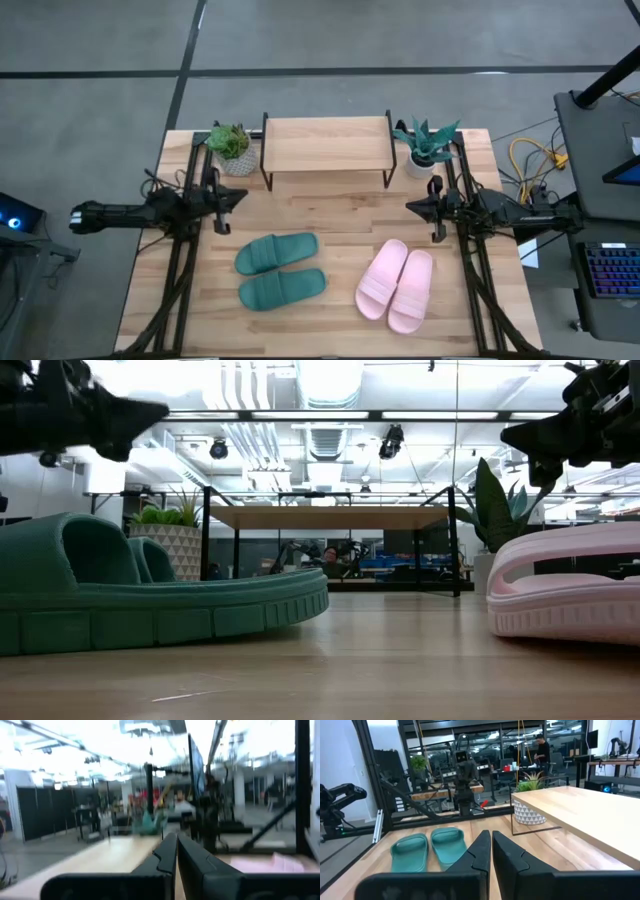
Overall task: Pick and place slides into the shelf
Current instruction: Put the left pink slipper on the shelf
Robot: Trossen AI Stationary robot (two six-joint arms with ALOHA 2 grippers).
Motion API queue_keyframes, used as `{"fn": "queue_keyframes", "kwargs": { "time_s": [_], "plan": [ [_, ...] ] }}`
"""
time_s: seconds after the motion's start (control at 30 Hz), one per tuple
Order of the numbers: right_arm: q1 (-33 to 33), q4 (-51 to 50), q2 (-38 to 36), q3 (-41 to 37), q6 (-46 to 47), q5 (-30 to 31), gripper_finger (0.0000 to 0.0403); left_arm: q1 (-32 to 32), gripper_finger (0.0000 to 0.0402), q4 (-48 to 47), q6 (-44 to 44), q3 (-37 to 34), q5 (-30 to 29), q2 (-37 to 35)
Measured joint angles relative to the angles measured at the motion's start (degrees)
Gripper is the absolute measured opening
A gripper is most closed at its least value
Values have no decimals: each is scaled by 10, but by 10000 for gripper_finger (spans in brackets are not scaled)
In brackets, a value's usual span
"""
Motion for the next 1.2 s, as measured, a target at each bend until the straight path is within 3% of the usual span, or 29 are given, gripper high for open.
{"fn": "queue_keyframes", "kwargs": {
  "time_s": [0.2, 0.73, 0.93, 1.2],
  "plan": [
    [0, 19, 0, 0, -4, 0, 9, 0, 0, 62, 0, 0, 0, 0],
    [0, 106, 0, 0, -65, 0, 9, 0, 0, 62, 9, 0, -5, 6],
    [0, 177, 0, 0, -109, -3, 9, 0, 0, 99, 17, 0, -73, 26],
    [0, 234, 43, 0, -142, -64, 14, 0, 0, 157, 59, 1, 0, 87]
  ]
}}
